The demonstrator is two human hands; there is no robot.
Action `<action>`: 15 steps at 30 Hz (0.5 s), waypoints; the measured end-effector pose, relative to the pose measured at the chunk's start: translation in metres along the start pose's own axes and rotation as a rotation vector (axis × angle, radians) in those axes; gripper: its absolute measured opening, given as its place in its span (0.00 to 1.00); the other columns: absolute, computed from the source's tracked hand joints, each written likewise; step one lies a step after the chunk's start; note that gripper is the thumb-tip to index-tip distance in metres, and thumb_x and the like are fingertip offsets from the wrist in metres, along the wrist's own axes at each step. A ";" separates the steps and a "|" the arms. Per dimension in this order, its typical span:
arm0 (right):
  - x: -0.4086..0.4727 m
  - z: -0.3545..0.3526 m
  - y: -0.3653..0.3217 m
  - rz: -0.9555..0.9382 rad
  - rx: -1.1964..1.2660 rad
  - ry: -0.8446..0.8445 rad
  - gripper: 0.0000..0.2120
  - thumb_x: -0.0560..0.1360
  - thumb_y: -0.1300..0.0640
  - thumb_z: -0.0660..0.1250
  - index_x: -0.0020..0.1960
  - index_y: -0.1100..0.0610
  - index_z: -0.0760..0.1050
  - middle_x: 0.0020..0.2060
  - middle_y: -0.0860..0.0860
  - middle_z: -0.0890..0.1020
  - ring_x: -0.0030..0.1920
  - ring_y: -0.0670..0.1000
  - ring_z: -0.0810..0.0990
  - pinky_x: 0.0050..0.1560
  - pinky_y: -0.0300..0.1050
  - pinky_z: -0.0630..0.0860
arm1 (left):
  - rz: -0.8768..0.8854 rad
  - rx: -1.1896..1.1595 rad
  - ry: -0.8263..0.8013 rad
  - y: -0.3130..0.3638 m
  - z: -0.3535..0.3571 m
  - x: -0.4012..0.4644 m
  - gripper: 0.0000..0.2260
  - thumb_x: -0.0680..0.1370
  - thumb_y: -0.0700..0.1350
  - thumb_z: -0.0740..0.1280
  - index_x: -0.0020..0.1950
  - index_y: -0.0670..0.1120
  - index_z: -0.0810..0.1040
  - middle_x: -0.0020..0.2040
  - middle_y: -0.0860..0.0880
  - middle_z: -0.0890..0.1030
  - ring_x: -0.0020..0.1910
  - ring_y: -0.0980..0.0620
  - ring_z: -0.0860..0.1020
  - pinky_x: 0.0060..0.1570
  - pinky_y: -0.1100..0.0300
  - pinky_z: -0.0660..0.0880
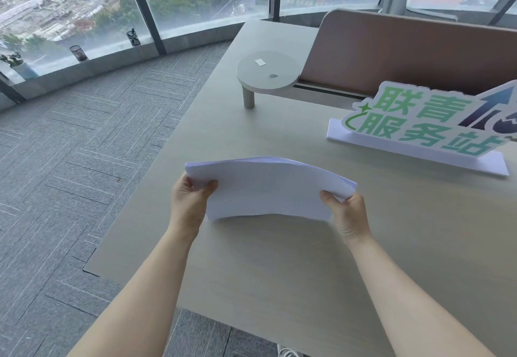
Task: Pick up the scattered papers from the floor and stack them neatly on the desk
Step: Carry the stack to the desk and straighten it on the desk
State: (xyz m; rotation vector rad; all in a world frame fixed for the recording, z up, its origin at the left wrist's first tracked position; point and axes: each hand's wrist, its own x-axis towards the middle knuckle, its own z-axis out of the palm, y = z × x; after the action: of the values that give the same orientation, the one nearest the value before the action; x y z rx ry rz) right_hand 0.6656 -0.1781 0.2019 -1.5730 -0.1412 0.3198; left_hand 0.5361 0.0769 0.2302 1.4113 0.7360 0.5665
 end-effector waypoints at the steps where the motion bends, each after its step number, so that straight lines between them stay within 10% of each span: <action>1: 0.000 0.000 -0.002 -0.016 0.008 0.016 0.15 0.75 0.70 0.68 0.42 0.50 0.84 0.37 0.39 0.86 0.42 0.41 0.82 0.50 0.39 0.76 | 0.017 -0.019 0.009 0.002 0.000 0.001 0.12 0.72 0.30 0.69 0.44 0.47 0.78 0.35 0.59 0.84 0.35 0.62 0.79 0.40 0.67 0.75; 8: -0.006 -0.003 0.007 -0.026 -0.032 0.039 0.12 0.70 0.66 0.71 0.53 0.57 0.81 0.44 0.48 0.86 0.46 0.46 0.84 0.49 0.41 0.77 | -0.004 -0.003 -0.040 -0.004 -0.004 0.000 0.13 0.70 0.31 0.71 0.50 0.45 0.79 0.44 0.52 0.82 0.40 0.61 0.80 0.42 0.68 0.74; 15: -0.003 0.002 0.000 -0.091 -0.116 0.123 0.15 0.74 0.69 0.67 0.47 0.49 0.80 0.37 0.33 0.84 0.42 0.35 0.82 0.46 0.30 0.74 | -0.038 0.069 -0.019 -0.005 -0.001 0.003 0.13 0.71 0.28 0.69 0.41 0.47 0.81 0.32 0.60 0.83 0.33 0.64 0.79 0.37 0.69 0.74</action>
State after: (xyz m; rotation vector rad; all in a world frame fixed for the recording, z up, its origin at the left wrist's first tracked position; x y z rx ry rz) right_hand 0.6616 -0.1768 0.2022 -1.6909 -0.1379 0.1451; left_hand 0.5369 0.0792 0.2248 1.4614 0.7723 0.5013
